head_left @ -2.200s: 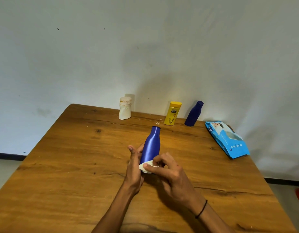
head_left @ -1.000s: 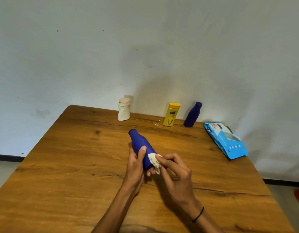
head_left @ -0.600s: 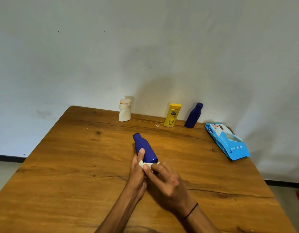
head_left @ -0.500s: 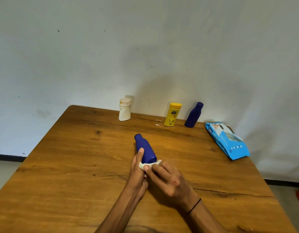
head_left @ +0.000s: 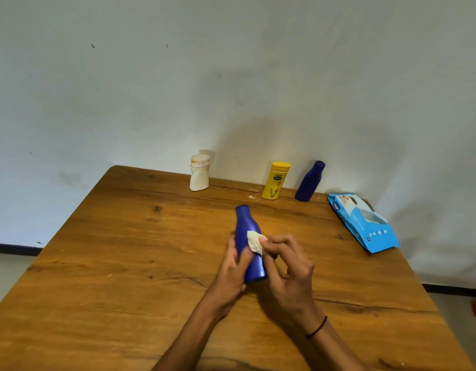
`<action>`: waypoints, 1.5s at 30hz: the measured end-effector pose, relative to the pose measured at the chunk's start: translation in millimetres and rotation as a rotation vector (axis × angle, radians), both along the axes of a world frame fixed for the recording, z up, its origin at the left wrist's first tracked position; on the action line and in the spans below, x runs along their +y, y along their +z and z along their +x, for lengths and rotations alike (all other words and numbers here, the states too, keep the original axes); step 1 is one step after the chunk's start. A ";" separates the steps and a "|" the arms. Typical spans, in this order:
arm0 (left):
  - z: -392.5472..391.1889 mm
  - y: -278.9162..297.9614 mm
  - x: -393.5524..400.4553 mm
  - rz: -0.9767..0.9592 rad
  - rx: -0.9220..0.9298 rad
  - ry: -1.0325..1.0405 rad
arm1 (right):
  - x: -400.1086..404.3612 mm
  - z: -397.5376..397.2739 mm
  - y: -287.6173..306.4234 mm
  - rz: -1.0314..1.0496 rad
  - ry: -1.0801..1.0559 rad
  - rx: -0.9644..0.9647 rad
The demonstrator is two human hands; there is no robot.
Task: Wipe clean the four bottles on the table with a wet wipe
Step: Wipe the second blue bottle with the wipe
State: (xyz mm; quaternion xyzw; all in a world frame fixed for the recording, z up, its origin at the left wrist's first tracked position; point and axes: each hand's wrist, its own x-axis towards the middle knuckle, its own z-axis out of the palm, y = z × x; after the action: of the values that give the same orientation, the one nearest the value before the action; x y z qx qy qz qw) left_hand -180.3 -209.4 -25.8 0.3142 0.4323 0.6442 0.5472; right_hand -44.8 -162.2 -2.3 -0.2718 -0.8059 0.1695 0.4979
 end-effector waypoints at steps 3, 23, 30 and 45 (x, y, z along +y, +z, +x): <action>-1.9 -1.0 -4.1 0.121 0.329 -0.037 | 8.4 -1.4 12.9 -0.068 0.038 -0.076; -5.0 -4.6 -4.8 0.273 0.783 0.010 | 2.8 -35.5 28.1 -0.275 -0.266 0.260; -26.1 -5.1 -3.1 0.192 0.706 -0.153 | 20.2 -21.3 35.9 -0.661 -0.037 0.320; -27.5 1.2 -5.1 0.156 0.372 -0.286 | 35.9 -8.9 52.4 -1.633 0.396 0.770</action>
State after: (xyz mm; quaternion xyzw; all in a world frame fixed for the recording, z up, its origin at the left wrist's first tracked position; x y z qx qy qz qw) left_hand -207.8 -214.5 -24.7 0.5268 0.4257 0.5225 0.5179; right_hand -53.7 -126.3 50.1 -0.3206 -0.2469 0.8459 0.3475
